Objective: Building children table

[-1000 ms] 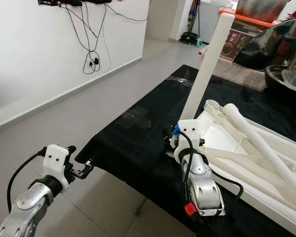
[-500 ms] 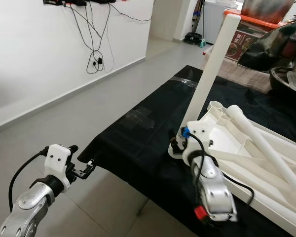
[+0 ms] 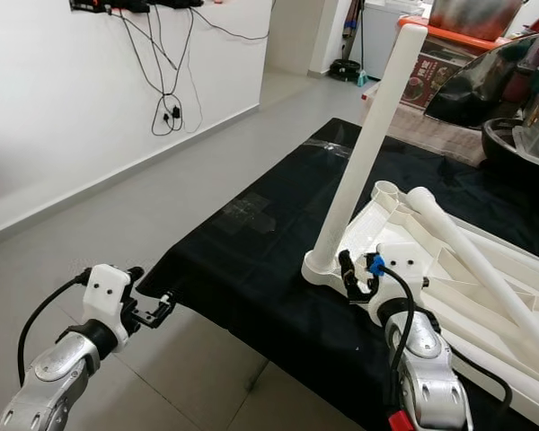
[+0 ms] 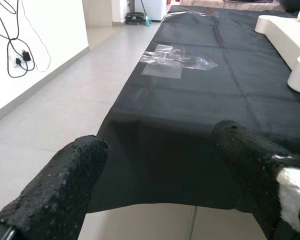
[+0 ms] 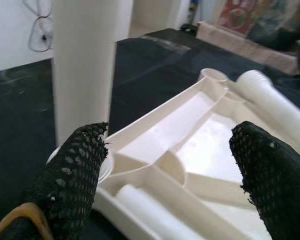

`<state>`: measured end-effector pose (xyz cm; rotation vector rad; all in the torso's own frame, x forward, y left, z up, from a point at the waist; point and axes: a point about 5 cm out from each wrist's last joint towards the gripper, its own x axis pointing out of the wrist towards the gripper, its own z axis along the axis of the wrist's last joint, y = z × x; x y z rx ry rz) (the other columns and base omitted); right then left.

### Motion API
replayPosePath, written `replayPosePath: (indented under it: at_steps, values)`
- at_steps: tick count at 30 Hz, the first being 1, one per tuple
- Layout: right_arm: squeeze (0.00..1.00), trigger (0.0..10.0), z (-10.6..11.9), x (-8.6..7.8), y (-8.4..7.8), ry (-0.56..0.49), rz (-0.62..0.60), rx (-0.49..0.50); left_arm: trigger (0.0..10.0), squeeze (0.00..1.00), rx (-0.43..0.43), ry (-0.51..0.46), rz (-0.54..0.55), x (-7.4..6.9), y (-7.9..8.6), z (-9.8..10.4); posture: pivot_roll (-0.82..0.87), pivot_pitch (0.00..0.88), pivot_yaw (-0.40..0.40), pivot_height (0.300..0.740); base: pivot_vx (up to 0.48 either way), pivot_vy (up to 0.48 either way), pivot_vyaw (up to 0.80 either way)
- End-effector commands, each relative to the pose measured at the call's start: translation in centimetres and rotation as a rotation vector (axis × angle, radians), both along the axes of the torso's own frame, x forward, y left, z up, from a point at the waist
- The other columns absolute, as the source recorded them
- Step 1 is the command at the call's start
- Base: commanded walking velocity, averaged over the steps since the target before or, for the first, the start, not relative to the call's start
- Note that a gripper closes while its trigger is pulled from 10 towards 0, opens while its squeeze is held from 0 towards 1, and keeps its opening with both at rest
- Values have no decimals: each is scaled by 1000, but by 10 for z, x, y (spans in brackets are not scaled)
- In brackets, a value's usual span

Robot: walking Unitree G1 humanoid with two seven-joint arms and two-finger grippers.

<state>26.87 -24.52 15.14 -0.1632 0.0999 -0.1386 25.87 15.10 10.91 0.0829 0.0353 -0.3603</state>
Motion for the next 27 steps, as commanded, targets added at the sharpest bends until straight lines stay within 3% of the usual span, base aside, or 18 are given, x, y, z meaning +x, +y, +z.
replayPosePath:
  at_steps: [1,5,9,27]
  values:
    - [0,10000,0,3,-5,-15,-72,1,10000,0,-2,8,-11,-1,-4,-3,-23,0,-113,740,0,0,0]
    - [0,10000,3,14,-5,-41,-195,46,10000,0,-6,4,-19,-1,-7,-2,-13,0,-114,740,0,0,0]
    - [0,10000,1,18,-5,-34,-236,57,10000,0,-4,3,-19,-1,-6,-2,-11,0,-112,740,0,0,0]
    - [0,10000,-4,32,11,-28,-261,91,10000,0,4,-3,-30,-1,-9,-1,-1,0,-113,740,0,0,0]
